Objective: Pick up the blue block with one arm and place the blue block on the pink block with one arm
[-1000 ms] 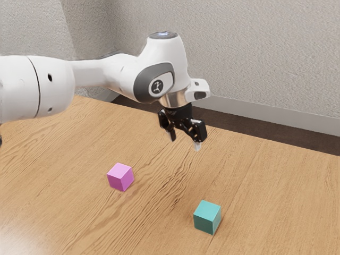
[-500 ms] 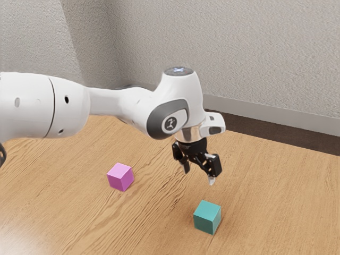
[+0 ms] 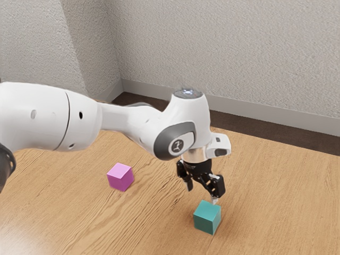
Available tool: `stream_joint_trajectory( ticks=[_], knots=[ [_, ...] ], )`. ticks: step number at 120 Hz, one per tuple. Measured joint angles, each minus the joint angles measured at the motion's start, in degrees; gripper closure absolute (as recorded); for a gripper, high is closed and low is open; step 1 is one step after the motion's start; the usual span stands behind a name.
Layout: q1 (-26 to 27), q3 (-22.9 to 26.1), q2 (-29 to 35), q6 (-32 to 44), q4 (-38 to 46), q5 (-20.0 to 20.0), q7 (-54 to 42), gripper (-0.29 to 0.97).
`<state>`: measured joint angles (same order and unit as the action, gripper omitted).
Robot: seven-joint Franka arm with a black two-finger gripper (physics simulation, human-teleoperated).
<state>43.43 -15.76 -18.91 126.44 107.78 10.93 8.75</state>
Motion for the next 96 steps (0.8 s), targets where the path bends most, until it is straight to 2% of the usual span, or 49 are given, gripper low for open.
stream_joint_trajectory(
  ticks=[21, 47, 96],
  knots=[
    [0.71, 0.24, -1.76, 1.41, 0.01, 0.09, 0.11, 0.02],
    [1.93, 0.3, -2.86, 3.2, 1.07, 2.29, 0.2, 0.02],
    [1.29, 0.36, -3.85, 4.33, 1.87, 3.33, 0.26, 0.02]
  ],
)
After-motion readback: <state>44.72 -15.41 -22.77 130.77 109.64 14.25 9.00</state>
